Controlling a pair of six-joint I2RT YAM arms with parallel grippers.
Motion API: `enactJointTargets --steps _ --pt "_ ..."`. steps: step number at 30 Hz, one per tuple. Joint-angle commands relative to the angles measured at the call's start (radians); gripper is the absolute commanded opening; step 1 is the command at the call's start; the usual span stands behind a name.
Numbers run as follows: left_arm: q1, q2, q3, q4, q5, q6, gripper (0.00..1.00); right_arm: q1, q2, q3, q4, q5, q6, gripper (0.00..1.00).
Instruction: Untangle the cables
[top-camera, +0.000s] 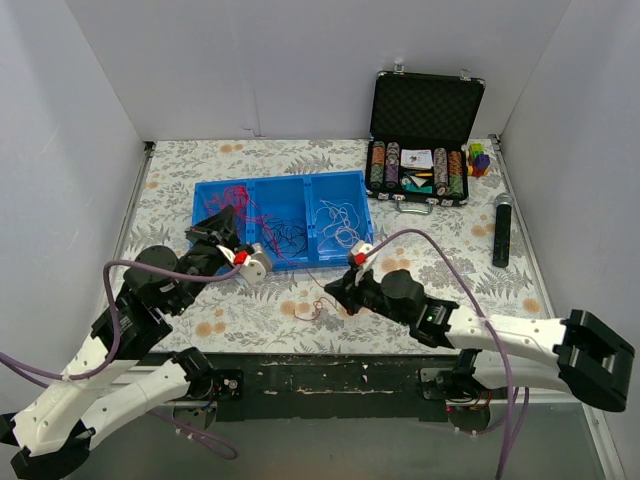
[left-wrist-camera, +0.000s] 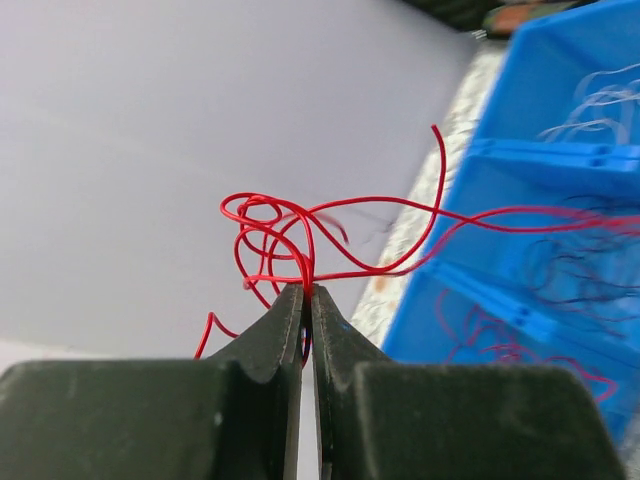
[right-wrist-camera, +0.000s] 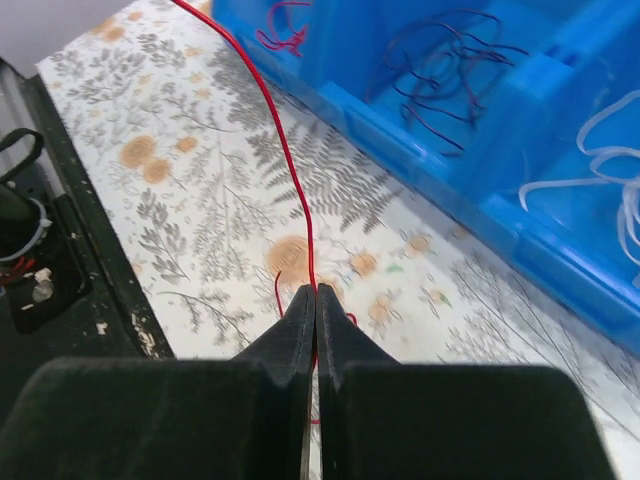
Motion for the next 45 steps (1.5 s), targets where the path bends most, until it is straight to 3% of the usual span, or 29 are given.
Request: enactJointTargets --steps 1,9,15,21,25,31,33,38,41,45 --pt "0.006 -0.021 -0.001 0.166 -0.213 0.065 0.00 0.006 -0.166 -0.068 -0.180 0.175 0.049 0.01" --pt "0.006 -0.054 -0.033 0.214 -0.284 0.086 0.00 0.006 -0.425 -0.111 -0.534 0.431 0.208 0.01" --pt "0.006 -0.053 -0.075 0.407 -0.357 0.161 0.00 0.006 -0.462 -0.100 -0.720 0.540 0.310 0.01" --pt "0.006 -0.038 -0.075 0.479 -0.374 0.180 0.00 0.006 -0.494 -0.089 -0.831 0.637 0.374 0.01" --pt "0.006 -0.022 -0.141 0.704 -0.425 0.287 0.00 0.005 -0.510 -0.074 -0.873 0.669 0.417 0.01" --pt "0.008 0.022 -0.121 0.980 -0.465 0.315 0.00 0.006 -0.513 -0.031 -0.987 0.723 0.494 0.01" --pt "0.008 0.022 -0.090 0.947 -0.463 0.273 0.00 0.005 -0.536 -0.033 -0.992 0.735 0.503 0.01" --pt "0.018 0.045 -0.052 1.083 -0.512 0.256 0.00 0.006 -0.594 -0.028 -1.074 0.780 0.584 0.01" --pt "0.041 0.068 0.026 1.080 -0.532 0.223 0.00 0.005 -0.600 -0.022 -1.102 0.789 0.609 0.01" --pt "0.051 0.061 0.097 0.837 -0.513 0.119 0.00 0.006 -0.600 -0.016 -1.101 0.789 0.614 0.01"
